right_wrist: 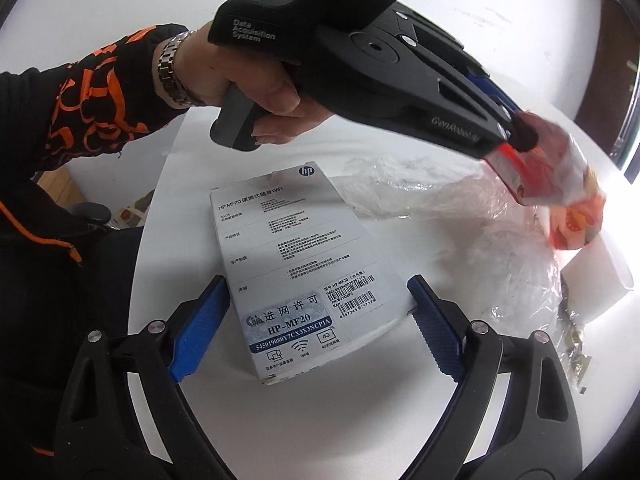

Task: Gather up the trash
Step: 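Grasp the red snack wrapper with the left tool while the right tool grasps the white HP box, then carry the red wrapper and HP box down over the blue wastebasket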

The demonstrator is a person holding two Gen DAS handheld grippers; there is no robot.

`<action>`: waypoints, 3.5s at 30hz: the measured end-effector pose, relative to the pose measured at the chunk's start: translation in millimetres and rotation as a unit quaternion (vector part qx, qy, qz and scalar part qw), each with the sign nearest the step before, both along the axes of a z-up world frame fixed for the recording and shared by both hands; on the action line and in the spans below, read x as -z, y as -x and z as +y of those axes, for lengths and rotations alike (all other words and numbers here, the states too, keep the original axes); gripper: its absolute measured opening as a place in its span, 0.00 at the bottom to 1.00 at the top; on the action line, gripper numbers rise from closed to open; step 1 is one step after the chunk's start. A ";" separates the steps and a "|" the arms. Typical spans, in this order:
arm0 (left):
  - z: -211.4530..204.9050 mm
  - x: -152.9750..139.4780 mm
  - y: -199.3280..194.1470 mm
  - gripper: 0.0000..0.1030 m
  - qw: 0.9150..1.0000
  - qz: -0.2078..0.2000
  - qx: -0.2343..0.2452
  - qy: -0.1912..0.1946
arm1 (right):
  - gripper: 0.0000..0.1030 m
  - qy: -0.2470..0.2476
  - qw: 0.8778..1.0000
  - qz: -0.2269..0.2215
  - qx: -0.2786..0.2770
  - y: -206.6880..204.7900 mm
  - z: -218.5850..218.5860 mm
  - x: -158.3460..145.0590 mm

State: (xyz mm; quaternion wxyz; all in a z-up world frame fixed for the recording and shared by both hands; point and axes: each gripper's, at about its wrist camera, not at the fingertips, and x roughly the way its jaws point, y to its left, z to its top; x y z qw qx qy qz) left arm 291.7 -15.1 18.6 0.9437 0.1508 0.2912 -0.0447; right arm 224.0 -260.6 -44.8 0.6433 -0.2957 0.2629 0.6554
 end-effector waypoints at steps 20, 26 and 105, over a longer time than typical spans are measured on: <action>59.5 -82.9 160.5 0.04 0.981 -0.114 -0.068 0.138 | 0.79 -0.001 0.994 -0.025 0.106 55.2 -15.3 -52.0; 70.3 -85.3 228.9 0.04 0.972 -0.121 -0.084 0.184 | 0.79 -0.052 0.980 -0.012 0.192 59.7 -38.8 -59.5; 69.1 339.7 136.6 0.04 0.885 0.292 -0.229 0.282 | 0.79 0.110 0.816 0.204 0.529 42.2 -31.0 269.0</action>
